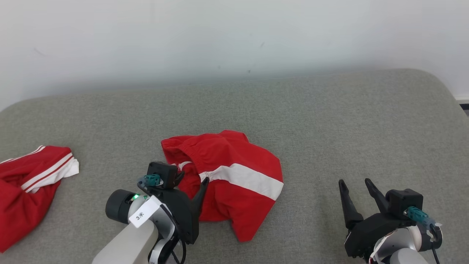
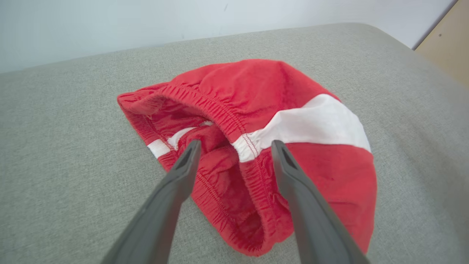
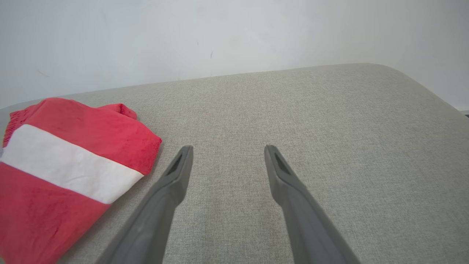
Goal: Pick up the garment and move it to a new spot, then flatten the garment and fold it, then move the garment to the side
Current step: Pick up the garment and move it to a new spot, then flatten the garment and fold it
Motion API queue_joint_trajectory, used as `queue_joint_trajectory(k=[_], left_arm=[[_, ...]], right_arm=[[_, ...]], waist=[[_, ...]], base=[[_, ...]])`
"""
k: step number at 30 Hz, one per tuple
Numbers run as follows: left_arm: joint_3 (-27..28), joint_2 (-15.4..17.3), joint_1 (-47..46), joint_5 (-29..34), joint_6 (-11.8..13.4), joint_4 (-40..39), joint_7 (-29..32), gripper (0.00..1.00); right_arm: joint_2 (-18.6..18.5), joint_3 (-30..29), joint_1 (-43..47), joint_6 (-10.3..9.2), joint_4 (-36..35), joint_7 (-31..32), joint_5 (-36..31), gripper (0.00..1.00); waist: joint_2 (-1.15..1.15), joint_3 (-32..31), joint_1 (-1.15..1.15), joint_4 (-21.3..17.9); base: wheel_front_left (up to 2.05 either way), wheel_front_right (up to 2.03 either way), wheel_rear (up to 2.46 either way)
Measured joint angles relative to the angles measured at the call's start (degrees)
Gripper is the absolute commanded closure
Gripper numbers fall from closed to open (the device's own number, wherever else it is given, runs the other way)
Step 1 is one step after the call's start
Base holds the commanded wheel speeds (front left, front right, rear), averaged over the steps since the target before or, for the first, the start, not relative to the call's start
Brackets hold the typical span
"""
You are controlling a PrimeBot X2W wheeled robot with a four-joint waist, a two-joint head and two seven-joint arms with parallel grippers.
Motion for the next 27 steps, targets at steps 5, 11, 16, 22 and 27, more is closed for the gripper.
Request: queue_joint_trajectory(k=[5, 11, 16, 22, 27], left_arm=[[-0.1, -0.4, -0.4, 0.0, -0.1, 2.6, 0.5, 0.00], [0.0, -0.4, -0.5, -0.1, -0.1, 5.6, 0.8, 0.00], [0.6, -0.6, -0.9, -0.8, -1.1, 7.6, 0.7, 0.00], [0.9, -2.0, -3.0, -1.2, -2.1, 9.7, 0.1, 0.96], [0.6, -2.2, -3.9, -1.1, -2.6, 10.7, -0.6, 1.00]], right_arm=[[0.1, 0.2, -0.1, 0.08, 0.1, 0.0, 0.0, 0.00], [0.1, 0.5, -0.1, 0.25, 0.2, 0.0, 0.0, 0.00], [0.0, 0.4, -0.1, 0.25, 0.2, 0.0, 0.0, 0.00], [-0.5, -0.2, 0.0, 0.24, 0.1, 0.0, 0.0, 0.00], [-0.6, -0.7, 0.1, -0.01, -0.1, -0.3, 0.0, 0.00]], waist=[[0.00, 0.3, 0.01, -1.2], [0.00, 0.8, 0.01, -3.1], [0.00, 1.3, 0.01, -4.6], [0.00, 1.7, 0.01, -5.2], [0.00, 1.8, 0.01, -4.6]], base=[[0.00, 0.00, 0.00], [0.00, 0.00, 0.00], [0.00, 0.00, 0.00], [0.00, 0.00, 0.00], [0.00, 0.00, 0.00]])
